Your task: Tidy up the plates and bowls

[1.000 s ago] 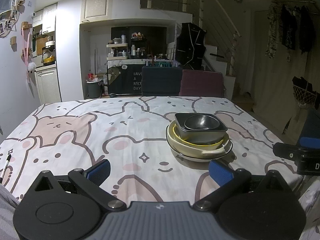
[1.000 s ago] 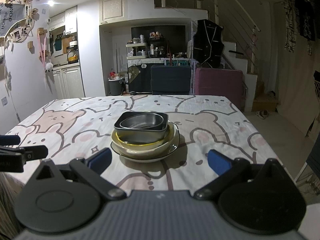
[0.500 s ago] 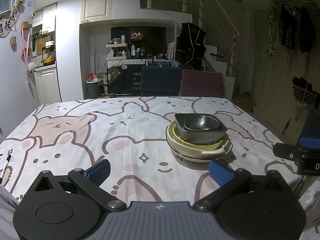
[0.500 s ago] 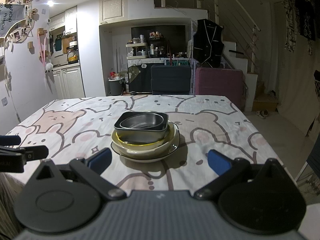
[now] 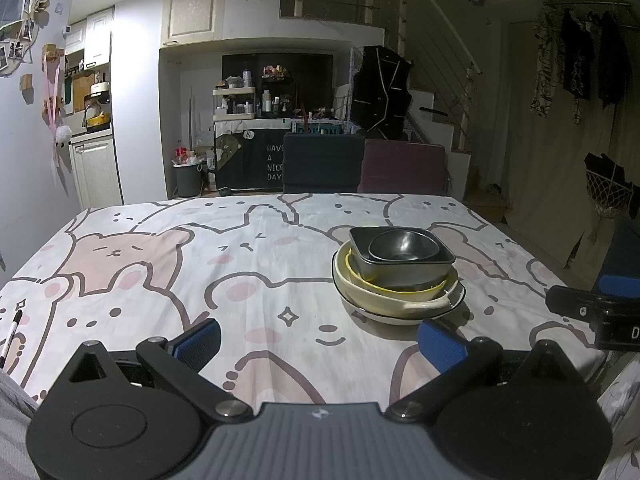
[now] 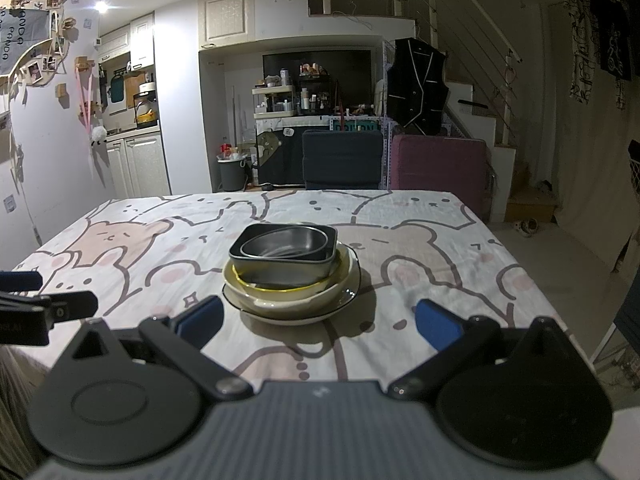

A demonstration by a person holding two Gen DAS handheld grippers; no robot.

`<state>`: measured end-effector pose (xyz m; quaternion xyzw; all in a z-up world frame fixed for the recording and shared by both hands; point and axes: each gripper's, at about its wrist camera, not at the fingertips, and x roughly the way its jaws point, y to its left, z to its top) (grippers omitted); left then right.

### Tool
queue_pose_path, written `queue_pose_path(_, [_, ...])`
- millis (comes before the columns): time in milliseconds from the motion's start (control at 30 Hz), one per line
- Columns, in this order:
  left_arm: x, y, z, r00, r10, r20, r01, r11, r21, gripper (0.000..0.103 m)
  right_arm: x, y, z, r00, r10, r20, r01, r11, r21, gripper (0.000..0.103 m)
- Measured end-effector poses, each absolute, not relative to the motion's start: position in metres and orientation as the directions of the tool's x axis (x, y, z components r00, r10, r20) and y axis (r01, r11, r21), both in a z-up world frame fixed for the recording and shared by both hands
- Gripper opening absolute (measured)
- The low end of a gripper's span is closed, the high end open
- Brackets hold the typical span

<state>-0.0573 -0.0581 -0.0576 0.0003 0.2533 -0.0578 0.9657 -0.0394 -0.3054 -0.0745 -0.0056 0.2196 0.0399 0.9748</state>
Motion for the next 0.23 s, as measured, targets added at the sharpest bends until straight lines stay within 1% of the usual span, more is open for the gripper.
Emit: queue_pose_path(233, [-0.0572, -0.0596, -0.0568, 0.865, -0.109, -0.49, 0.11, 0.994, -0.027, 0.103, -0.0394, -0.3056, -0.0743, 0.901, 0.076, -0.428, -0.081, 0.997, 0.006, 0.103])
